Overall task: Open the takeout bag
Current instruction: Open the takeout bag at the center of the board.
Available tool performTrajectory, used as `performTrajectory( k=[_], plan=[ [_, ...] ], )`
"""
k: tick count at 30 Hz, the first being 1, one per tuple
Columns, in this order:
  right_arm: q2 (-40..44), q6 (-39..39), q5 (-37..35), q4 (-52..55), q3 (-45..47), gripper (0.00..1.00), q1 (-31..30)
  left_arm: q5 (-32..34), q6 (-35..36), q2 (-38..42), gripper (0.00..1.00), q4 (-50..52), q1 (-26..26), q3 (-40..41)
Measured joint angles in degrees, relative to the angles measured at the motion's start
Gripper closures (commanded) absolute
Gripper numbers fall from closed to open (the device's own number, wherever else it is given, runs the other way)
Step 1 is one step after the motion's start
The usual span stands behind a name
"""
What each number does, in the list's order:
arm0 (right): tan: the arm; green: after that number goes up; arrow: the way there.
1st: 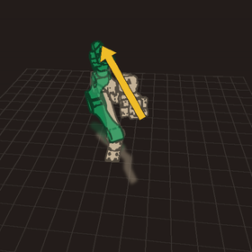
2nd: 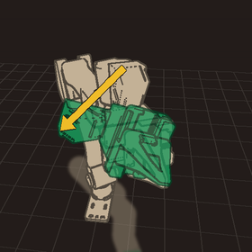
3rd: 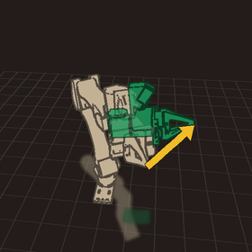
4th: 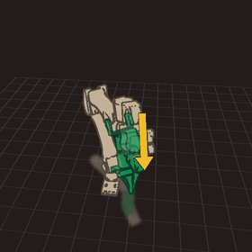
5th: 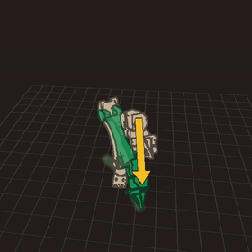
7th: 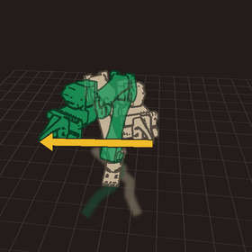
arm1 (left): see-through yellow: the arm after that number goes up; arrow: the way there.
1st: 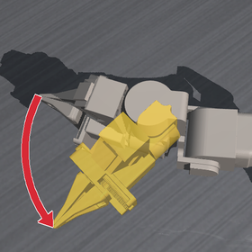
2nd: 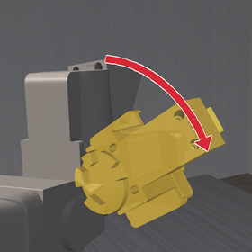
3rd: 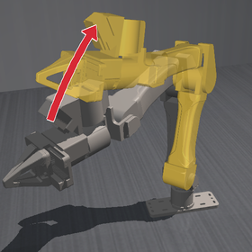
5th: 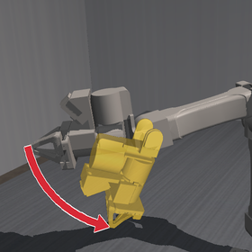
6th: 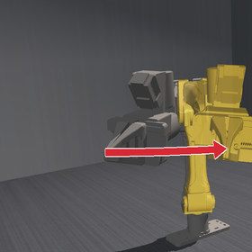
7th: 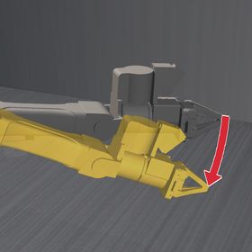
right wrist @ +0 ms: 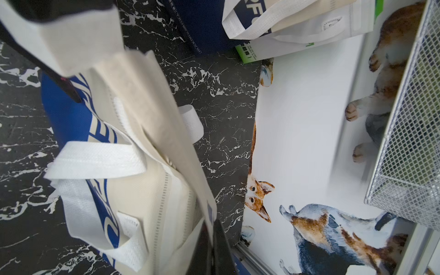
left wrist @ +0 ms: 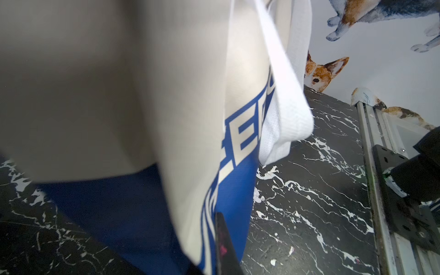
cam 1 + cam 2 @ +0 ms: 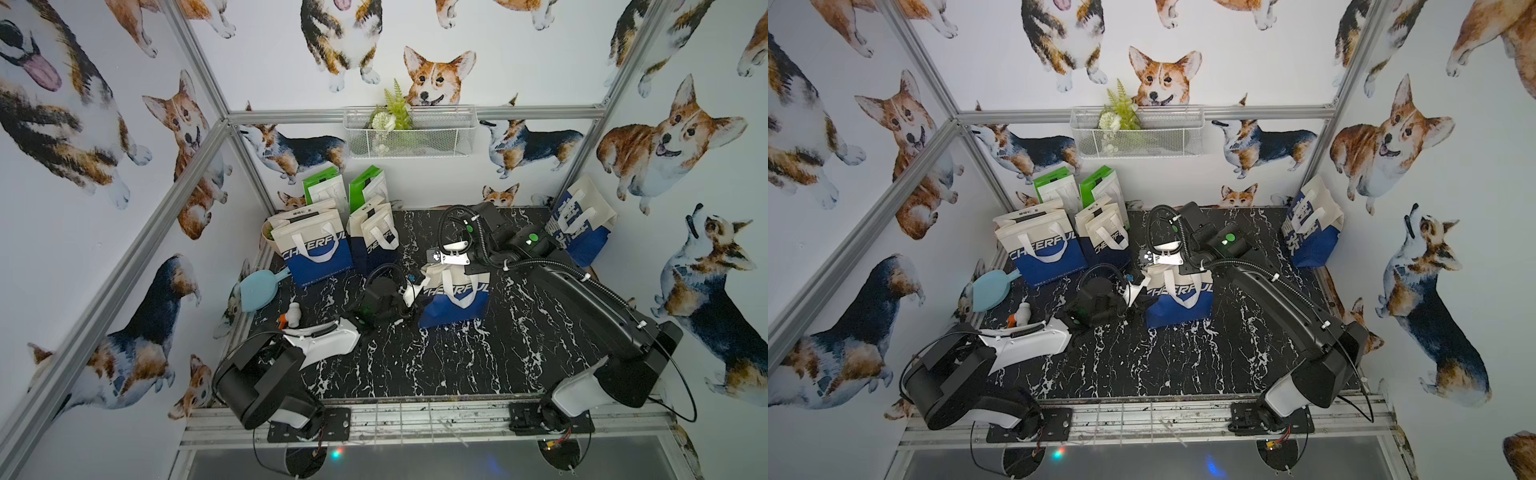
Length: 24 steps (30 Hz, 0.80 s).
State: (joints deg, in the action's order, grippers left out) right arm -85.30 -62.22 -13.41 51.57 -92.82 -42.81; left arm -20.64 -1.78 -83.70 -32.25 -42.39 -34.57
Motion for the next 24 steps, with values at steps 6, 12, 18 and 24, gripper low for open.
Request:
performTrajectory(
  k=[6, 12, 18, 24],
  plan=[
    [3.26, 4.35, 1.42, -6.27, 9.38, 0.67, 0.07, 0.00, 0.00, -0.02, 1.00, 0.04, 0.00, 0.00],
    [5.81, 6.78, 1.05, -9.35, 13.35, 0.67, 0.44, 0.02, 0.00, -0.02, 1.00, 0.09, 0.00, 0.00],
    [7.98, 7.56, -0.33, -11.15, 14.10, 0.74, 1.49, 0.20, 0.00, -0.02, 1.00, 0.09, 0.00, 0.00],
    [7.78, 8.13, -0.68, -11.67, 14.14, 0.81, 1.66, 0.39, 0.00, 0.02, 1.00, 0.11, 0.00, 0.00]
  ],
)
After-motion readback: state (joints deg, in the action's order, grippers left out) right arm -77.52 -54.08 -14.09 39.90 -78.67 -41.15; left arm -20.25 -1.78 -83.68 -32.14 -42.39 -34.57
